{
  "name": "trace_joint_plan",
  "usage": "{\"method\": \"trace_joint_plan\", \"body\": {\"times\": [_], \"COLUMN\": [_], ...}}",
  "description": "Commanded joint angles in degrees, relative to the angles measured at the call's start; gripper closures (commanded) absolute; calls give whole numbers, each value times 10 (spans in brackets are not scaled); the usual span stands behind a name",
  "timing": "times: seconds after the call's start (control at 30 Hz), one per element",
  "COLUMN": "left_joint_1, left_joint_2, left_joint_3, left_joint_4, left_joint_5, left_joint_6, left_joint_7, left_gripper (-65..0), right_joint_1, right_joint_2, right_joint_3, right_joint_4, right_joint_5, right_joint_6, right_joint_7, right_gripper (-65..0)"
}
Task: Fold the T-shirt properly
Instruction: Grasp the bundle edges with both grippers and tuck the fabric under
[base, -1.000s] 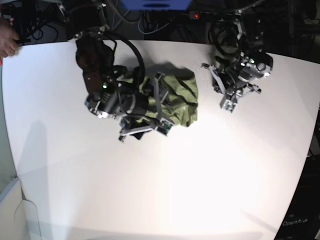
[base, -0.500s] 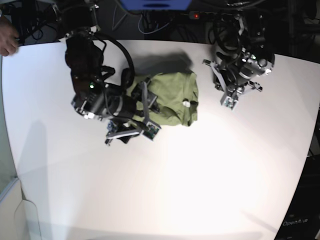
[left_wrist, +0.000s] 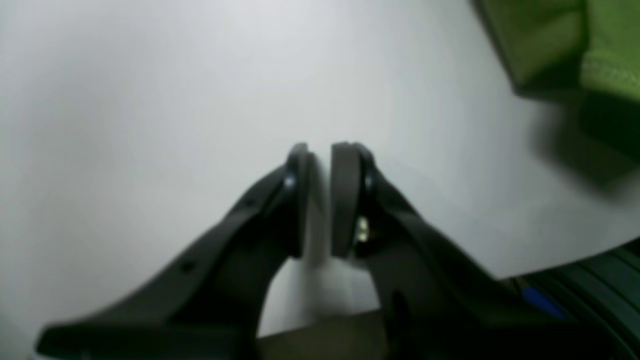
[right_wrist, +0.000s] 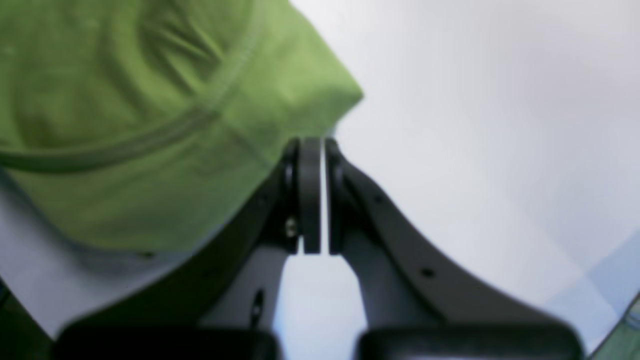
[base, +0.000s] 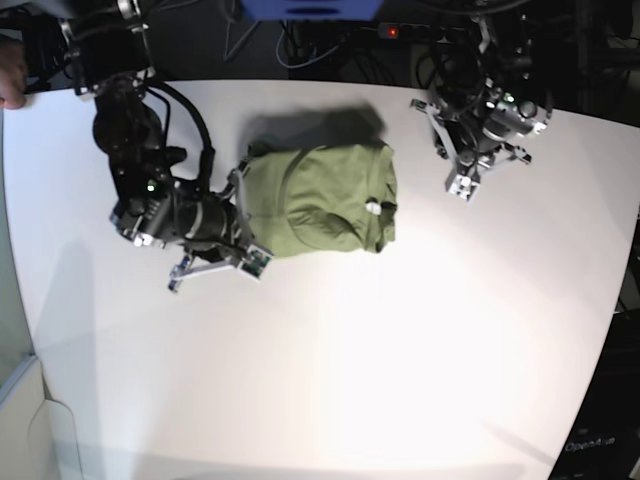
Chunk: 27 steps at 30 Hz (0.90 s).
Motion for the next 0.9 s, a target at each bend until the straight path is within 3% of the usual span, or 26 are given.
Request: {"method": "trace_joint_plan", "body": {"times": [0.0, 0.33, 0.47, 0.7, 0.87], "left_joint_1": [5, -19, -38, -126, -206], "left_joint_2": [11, 43, 58, 61, 65], "left_joint_3": [1, 104, 103, 70, 43], "left_joint_4": [2, 0, -2, -112, -211], "left_joint_5": [5, 3, 7, 1, 0], "left_joint_6": [0, 0, 0, 0, 0], "left_joint_7": [16, 48, 52, 43, -1], "left_gripper": [-78, -78, -78, -78, -78], "right_joint_1": [12, 15, -11, -32, -55], "right_joint_2": [4, 12, 11, 16, 24], "right_joint_3": [2, 2, 1, 3, 8], "right_joint_4": [9, -21, -18, -18, -19], "right_joint_5": [3, 3, 3, 3, 3], "right_joint_6": [-3, -3, -3, -3, -3], "right_joint_7": [10, 15, 37, 50, 51], "right_gripper": [0, 0, 0, 0, 0]}}
